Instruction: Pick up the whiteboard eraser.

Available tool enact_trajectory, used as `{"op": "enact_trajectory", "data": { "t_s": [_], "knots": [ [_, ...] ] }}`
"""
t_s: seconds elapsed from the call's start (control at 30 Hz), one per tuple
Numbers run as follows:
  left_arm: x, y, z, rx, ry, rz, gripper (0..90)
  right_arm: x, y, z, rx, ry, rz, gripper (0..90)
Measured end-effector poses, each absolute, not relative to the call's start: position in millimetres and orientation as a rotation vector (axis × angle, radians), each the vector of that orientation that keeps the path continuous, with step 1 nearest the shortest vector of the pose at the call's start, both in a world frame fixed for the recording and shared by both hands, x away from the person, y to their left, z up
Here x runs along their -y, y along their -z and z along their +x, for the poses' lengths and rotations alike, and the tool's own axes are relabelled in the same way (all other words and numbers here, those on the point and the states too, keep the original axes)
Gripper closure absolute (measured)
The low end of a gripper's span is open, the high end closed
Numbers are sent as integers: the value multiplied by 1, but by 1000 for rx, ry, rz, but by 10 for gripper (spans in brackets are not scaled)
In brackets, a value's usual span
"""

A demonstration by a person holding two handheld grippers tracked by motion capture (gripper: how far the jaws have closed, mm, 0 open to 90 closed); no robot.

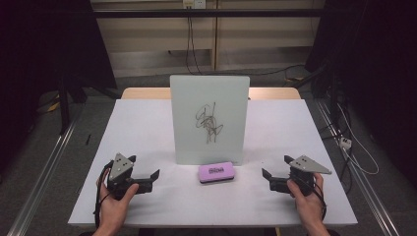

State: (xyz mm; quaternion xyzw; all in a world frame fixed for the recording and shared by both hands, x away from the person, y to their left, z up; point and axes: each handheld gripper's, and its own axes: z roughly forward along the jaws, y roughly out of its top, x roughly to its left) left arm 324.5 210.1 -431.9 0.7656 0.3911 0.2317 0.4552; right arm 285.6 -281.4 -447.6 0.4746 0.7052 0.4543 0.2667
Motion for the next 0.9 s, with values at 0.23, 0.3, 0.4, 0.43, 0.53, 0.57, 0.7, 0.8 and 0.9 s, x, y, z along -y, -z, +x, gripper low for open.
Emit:
{"op": "enact_trajectory", "data": {
  "t_s": [0.23,0.3,0.4,0.43,0.53,0.57,0.7,0.8,0.9],
  "knots": [
    [-208,429,325,-936,-557,1908,50,282,448,286,-1912,-1232,1287,60],
    [-206,428,326,-923,-536,1920,53,282,448,286,-1920,-1237,1280,61],
    [-205,427,327,-919,-531,1920,58,282,448,286,-1925,-1237,1277,61],
    [-205,427,327,-909,-517,1935,62,282,448,286,-1925,-1237,1277,61],
    [-206,425,328,-891,-491,1946,66,282,448,286,-1926,-1232,1277,62],
    [-205,424,327,-896,-493,1943,70,282,448,286,-1927,-1234,1276,62],
    [-200,420,329,-820,-399,1974,89,281,449,287,-1931,-1234,1272,62],
    [-196,421,329,-801,-415,1991,88,280,449,287,-1938,-1223,1267,64],
    [-189,420,332,-782,-379,2014,88,280,449,287,-1940,-1226,1267,64]
  ]
}}
